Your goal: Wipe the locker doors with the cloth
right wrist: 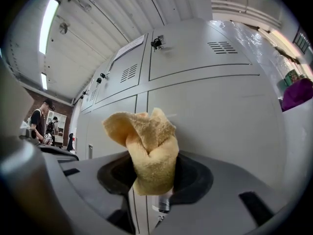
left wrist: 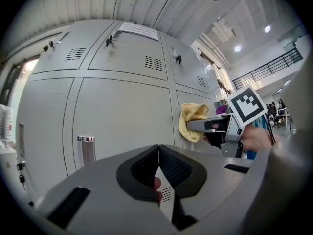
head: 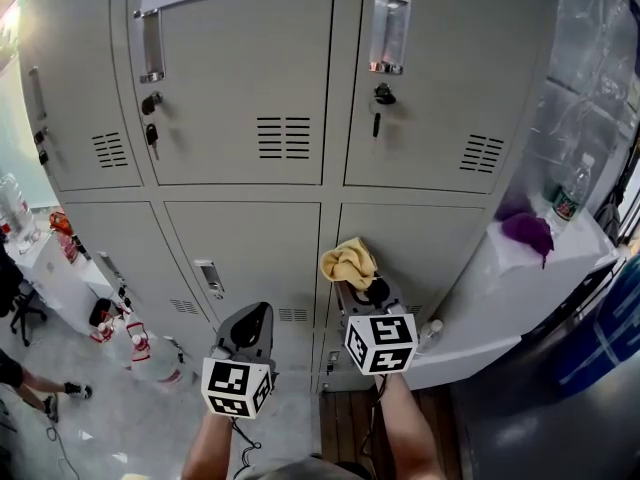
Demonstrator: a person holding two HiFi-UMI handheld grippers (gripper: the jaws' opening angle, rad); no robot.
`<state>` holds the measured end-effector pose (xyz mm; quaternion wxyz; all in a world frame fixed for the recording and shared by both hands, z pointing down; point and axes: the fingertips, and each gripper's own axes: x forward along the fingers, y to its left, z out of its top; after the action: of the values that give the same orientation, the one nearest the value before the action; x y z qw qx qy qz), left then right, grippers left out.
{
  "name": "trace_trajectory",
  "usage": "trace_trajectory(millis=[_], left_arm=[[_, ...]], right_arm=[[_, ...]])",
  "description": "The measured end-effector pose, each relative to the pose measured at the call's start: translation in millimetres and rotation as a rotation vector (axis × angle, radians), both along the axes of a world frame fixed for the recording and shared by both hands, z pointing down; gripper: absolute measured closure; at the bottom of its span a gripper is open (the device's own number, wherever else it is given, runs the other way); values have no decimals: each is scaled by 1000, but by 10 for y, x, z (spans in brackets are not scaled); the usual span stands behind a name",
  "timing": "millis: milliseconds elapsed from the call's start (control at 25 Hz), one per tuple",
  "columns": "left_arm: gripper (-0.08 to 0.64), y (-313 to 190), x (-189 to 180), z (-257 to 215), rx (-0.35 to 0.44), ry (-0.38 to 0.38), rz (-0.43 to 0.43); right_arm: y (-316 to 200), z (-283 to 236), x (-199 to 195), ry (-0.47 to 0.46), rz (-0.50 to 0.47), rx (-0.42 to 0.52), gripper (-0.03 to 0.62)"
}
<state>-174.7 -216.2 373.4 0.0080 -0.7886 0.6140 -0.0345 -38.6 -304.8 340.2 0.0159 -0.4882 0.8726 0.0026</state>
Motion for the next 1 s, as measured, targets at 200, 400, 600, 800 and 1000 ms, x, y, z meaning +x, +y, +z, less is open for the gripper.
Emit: trace_trajectory(millis=[200, 400, 600, 800, 1000], left_arm=[[537, -38, 34, 10, 0, 1, 7], [537, -92, 115, 17, 0, 0, 24], [537, -137, 221, 29, -2, 1, 48], [537, -173, 319, 43, -6, 3, 70], [537, -210, 402, 47, -5, 3, 89]], right_arm=[[-54, 11, 89, 4, 16, -2, 407], [-109, 2, 244, 10, 47, -3, 407], [-149, 44, 437, 21, 87, -12, 407], [-184, 80, 631, 35, 126, -20, 407], [-227, 113, 849, 47, 169, -26, 407]])
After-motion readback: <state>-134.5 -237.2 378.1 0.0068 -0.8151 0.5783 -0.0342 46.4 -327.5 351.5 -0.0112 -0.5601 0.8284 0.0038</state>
